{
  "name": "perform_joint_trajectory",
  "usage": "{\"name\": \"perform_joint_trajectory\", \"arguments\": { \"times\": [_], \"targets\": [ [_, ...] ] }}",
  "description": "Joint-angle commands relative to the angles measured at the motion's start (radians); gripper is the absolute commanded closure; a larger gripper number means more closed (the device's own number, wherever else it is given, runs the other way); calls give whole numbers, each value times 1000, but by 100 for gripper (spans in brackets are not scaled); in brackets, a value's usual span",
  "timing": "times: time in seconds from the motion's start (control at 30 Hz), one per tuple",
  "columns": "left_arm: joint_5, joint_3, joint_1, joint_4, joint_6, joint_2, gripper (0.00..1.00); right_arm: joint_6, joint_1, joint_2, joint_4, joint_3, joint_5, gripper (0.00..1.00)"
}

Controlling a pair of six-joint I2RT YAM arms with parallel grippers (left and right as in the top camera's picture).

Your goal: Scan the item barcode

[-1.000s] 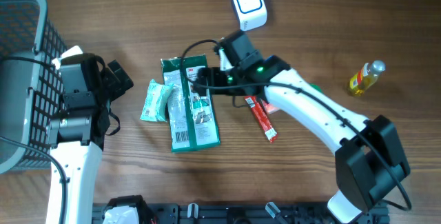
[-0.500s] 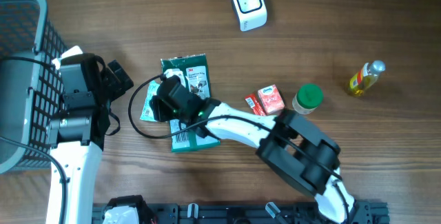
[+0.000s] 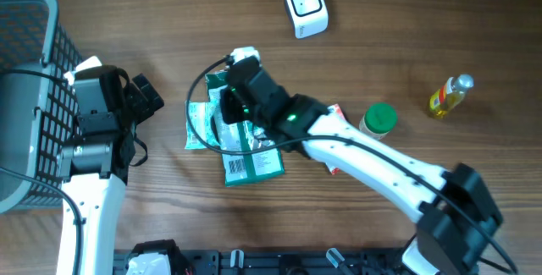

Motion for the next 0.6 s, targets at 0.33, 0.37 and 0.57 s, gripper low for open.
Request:
{"name": "perform_joint_trajectory", "arguments": {
  "times": [0.33, 0.37, 0.57],
  "targets": [
    [-13, 8, 4, 3, 9, -3, 0, -5, 71, 414, 293, -8, -198, 45],
    [-13, 8, 4, 3, 9, -3, 0, -5, 74, 431, 304, -8, -198, 51],
    [-13, 8, 4, 3, 9, -3, 0, -20, 55, 282, 312, 1, -174, 96]
  ]
}}
